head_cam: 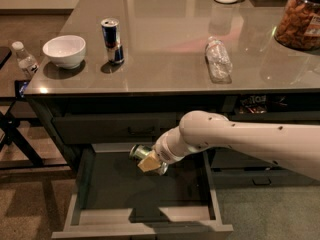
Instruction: Pick green can from middle drawer and place on counter
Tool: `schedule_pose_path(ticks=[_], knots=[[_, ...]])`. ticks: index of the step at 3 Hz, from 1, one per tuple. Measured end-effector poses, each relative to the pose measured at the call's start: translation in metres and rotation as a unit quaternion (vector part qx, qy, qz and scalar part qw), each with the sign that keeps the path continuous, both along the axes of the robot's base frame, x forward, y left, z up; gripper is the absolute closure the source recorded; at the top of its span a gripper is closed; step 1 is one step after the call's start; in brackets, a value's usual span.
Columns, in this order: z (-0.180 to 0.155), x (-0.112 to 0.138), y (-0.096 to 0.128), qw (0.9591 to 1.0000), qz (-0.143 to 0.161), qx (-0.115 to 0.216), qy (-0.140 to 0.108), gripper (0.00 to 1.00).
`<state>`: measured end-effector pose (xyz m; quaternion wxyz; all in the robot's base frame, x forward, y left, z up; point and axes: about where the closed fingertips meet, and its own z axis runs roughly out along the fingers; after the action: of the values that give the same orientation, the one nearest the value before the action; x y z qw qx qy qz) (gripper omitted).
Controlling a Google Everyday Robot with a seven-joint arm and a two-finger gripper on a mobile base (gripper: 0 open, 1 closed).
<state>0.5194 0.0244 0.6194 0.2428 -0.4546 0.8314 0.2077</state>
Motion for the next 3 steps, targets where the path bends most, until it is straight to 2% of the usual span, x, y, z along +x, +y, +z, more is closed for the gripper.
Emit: schedule_pose_path(ticks=[2,3], knots=[[0.069,-0.004,-0.024,0.9988,-0.026,-0.004,-0.041,1.00],[0.126,-0.013,-0.039,0.9946,-0.048,-0.015,-0.091,1.00]])
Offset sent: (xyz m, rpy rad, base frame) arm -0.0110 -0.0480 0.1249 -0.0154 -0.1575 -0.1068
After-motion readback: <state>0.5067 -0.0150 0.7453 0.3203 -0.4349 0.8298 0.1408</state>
